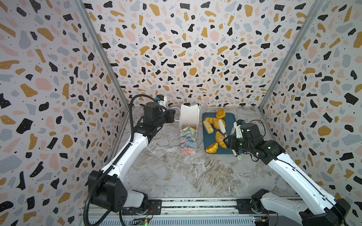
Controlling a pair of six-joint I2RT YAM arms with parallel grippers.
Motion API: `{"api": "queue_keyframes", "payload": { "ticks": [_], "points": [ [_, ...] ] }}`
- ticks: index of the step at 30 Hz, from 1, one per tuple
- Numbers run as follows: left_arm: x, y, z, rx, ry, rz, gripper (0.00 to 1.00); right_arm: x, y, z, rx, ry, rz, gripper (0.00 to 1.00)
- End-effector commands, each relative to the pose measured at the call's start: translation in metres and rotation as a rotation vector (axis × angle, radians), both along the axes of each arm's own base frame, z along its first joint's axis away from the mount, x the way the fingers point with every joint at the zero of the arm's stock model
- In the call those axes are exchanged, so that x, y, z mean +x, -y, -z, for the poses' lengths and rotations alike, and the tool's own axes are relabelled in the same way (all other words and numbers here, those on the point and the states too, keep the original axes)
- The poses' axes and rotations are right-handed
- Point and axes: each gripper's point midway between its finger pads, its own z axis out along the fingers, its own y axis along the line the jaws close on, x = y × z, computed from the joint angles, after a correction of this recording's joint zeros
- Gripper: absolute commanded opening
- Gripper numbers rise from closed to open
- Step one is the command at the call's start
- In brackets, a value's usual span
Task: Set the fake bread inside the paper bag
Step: 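Move the open tongs over the round yellow bun with the right gripper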
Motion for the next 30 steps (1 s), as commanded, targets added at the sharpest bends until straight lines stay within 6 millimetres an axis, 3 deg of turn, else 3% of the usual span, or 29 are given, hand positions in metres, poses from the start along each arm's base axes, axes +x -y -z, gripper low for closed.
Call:
{"api": "queue_keyframes", "payload": {
  "ticks": [1,6,15,23,30],
  "points": [
    [0.000,-0.003,-0.011,-0.014,0.037,-0.011,0.00,-0.002,0.003,-0.012,0.053,0.032,0.031,0.55],
    [0.000,-0.004,-0.010,-0.011,0.038,-0.015,0.00,-0.008,0.002,-0.001,0.061,-0.015,0.025,0.55],
    [-0.002,-0.006,-0.015,-0.010,0.054,-0.023,0.00,-0.023,-0.001,0.042,0.067,-0.135,0.015,0.55],
    [0.001,-0.009,-0.011,0.005,0.055,-0.040,0.00,-0.029,-0.007,0.051,0.098,-0.173,-0.008,0.55],
    [0.001,-0.007,-0.009,-0.011,0.037,-0.037,0.00,-0.036,-0.014,0.074,0.115,-0.246,-0.029,0.55]
  ]
}}
